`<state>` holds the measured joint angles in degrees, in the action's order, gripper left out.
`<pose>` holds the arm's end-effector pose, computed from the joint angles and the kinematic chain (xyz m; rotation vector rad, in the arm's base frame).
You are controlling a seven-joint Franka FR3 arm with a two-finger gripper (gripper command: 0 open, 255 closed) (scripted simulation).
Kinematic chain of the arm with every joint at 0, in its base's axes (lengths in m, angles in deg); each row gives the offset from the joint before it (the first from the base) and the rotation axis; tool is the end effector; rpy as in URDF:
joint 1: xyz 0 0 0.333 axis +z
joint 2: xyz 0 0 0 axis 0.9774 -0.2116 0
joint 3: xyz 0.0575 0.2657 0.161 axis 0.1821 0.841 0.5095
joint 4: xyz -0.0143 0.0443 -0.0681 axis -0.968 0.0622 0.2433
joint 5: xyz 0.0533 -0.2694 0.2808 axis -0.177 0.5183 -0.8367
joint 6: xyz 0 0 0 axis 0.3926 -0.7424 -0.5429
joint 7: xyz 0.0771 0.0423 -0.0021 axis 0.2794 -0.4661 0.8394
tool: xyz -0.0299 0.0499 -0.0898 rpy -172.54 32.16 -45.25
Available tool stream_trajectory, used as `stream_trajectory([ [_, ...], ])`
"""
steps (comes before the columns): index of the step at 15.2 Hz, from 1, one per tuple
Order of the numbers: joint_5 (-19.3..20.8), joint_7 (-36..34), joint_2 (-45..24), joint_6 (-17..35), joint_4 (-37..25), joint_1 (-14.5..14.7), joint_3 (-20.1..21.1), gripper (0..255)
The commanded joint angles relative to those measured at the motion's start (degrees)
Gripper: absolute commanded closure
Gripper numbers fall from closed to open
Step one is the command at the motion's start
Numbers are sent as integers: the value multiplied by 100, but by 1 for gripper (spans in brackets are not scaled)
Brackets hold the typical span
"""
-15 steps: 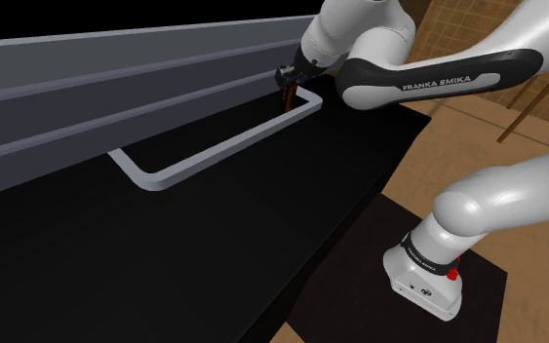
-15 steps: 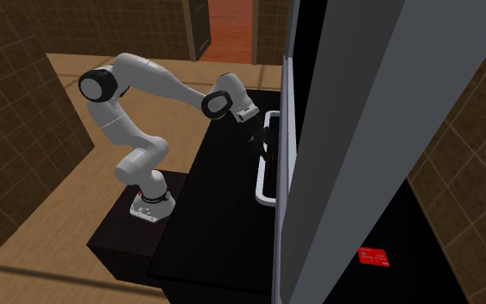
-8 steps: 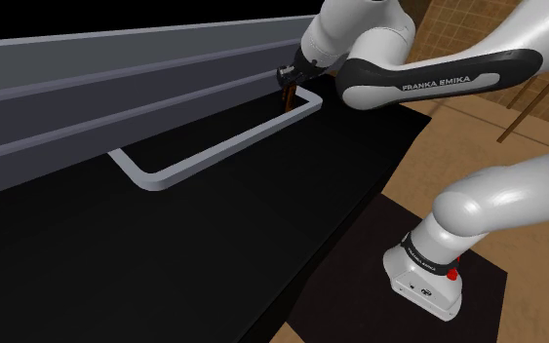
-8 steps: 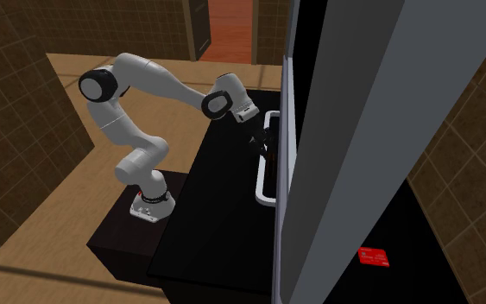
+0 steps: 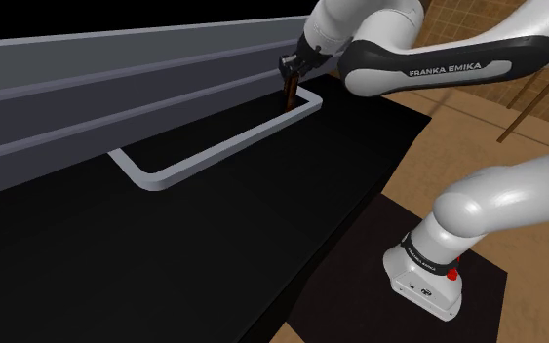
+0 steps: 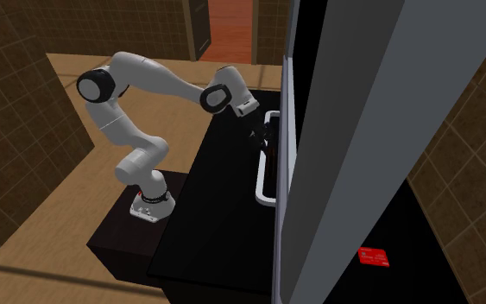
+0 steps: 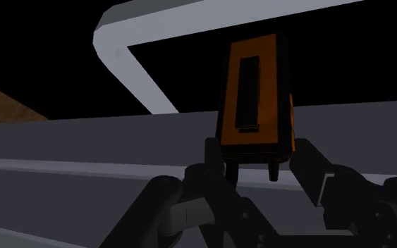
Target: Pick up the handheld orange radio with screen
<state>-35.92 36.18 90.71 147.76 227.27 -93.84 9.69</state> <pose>0.4318 0.1012 0.5449 2.6848 -0.3950 0.9582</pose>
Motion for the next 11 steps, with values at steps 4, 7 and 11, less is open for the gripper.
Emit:
stream_trajectory([
  [4,-117,194,38,-344,-315,74,-87,255],
  [7,-177,309,48,-551,-519,106,-137,255],
  [11,-216,388,50,-698,-671,124,-169,255],
])
